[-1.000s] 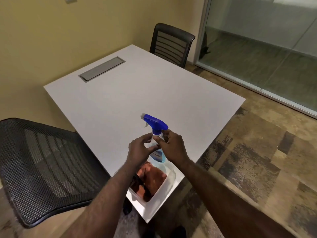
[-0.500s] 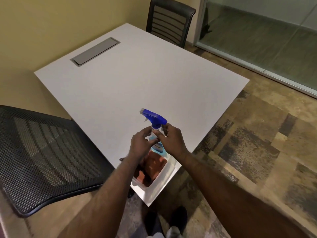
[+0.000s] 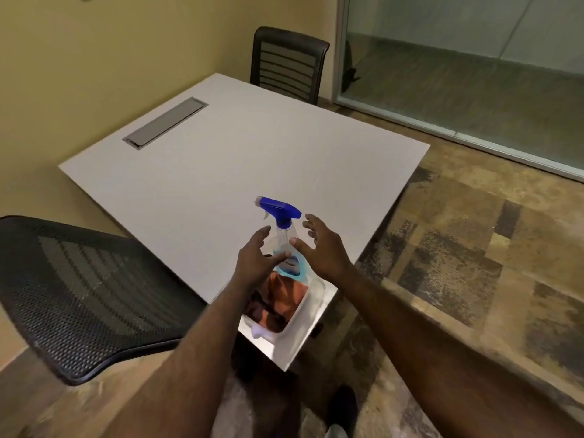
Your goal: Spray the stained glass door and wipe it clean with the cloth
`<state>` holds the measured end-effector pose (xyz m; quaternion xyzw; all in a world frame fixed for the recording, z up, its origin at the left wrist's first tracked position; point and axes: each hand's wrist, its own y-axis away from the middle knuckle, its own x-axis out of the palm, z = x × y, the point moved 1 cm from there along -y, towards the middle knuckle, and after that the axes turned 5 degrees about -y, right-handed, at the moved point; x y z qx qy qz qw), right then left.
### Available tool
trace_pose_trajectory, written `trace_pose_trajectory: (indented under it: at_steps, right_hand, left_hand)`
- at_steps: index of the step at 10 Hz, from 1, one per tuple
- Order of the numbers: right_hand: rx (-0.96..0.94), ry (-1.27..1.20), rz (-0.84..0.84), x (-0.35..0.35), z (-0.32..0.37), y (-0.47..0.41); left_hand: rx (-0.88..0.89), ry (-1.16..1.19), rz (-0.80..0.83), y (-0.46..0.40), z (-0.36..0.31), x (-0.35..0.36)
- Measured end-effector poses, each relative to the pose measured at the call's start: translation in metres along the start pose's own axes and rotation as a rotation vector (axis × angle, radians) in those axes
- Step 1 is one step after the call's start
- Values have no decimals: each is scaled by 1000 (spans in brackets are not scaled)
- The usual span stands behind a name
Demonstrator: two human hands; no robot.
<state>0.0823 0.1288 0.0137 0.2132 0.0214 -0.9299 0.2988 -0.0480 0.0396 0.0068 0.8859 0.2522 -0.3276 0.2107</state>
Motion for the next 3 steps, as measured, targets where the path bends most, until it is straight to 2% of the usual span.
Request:
trace_pose_trajectory:
  at_steps: [2, 3]
  right_hand:
    - [-125, 181, -138, -17, 21, 80]
    - [-212, 321, -194, -25, 30, 119]
  left_hand:
    - [166, 12, -318, 72, 0, -34]
    - [343, 10, -472, 106, -2, -41]
